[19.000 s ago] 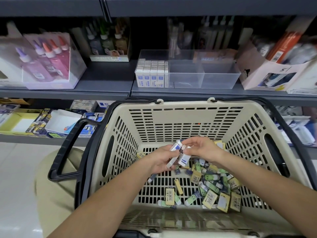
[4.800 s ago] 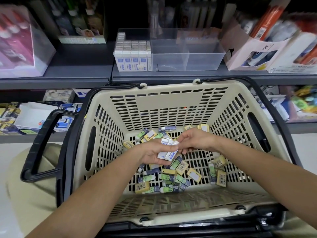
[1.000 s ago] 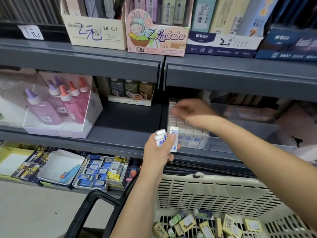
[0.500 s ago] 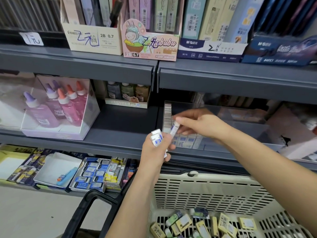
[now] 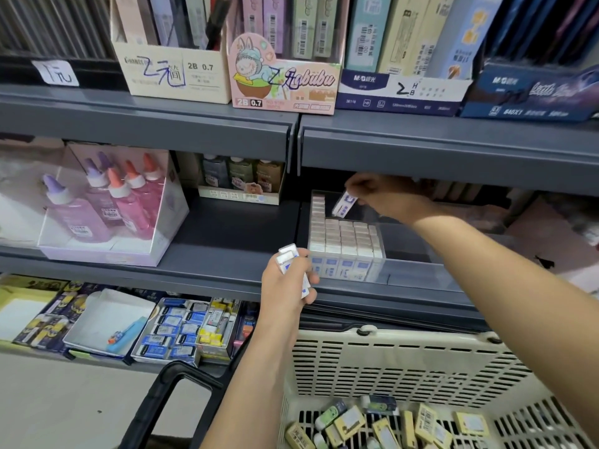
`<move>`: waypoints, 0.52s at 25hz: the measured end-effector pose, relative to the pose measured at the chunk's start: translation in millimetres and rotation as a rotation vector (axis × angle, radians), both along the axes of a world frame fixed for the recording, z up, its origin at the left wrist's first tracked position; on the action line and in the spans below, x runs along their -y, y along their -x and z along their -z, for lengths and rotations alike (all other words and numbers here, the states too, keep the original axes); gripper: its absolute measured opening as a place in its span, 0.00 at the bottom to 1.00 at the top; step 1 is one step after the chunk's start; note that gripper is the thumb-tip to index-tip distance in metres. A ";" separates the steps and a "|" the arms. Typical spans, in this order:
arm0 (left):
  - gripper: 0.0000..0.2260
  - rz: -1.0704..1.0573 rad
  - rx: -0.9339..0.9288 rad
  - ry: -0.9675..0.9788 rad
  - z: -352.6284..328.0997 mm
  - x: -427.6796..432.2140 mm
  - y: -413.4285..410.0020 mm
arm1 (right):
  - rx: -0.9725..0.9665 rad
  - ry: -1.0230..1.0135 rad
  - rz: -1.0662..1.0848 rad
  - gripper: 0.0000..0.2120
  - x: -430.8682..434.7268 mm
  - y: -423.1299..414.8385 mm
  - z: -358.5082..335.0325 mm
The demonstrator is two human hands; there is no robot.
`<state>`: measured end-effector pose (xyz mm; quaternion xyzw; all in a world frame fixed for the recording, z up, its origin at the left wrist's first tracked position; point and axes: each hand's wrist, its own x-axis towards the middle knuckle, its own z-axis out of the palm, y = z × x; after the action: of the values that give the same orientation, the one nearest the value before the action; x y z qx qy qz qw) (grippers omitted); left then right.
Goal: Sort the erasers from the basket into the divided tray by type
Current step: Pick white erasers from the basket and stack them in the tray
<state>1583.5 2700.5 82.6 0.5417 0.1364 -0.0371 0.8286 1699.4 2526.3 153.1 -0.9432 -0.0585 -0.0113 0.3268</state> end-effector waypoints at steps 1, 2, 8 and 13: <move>0.07 -0.005 -0.003 0.001 0.3 -0.4 0.1 | -0.020 -0.007 -0.036 0.03 -5.9 -4.9 5.6; 0.07 -0.006 -0.004 -0.001 0.6 -0.5 0.0 | -0.053 -0.017 -0.059 0.03 -10.4 -10.2 11.7; 0.05 0.048 0.057 -0.077 2.7 -2.3 1.6 | -0.108 0.207 -0.125 0.09 -17.3 -17.7 33.6; 0.04 0.014 0.037 0.007 0.7 -3.2 1.1 | -0.019 0.149 -0.110 0.08 -22.1 5.4 18.5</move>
<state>1582.4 2703.6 81.8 0.5401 0.1173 -0.0333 0.8327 1694.1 2548.4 134.5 -0.9603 -0.1080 0.0200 0.2565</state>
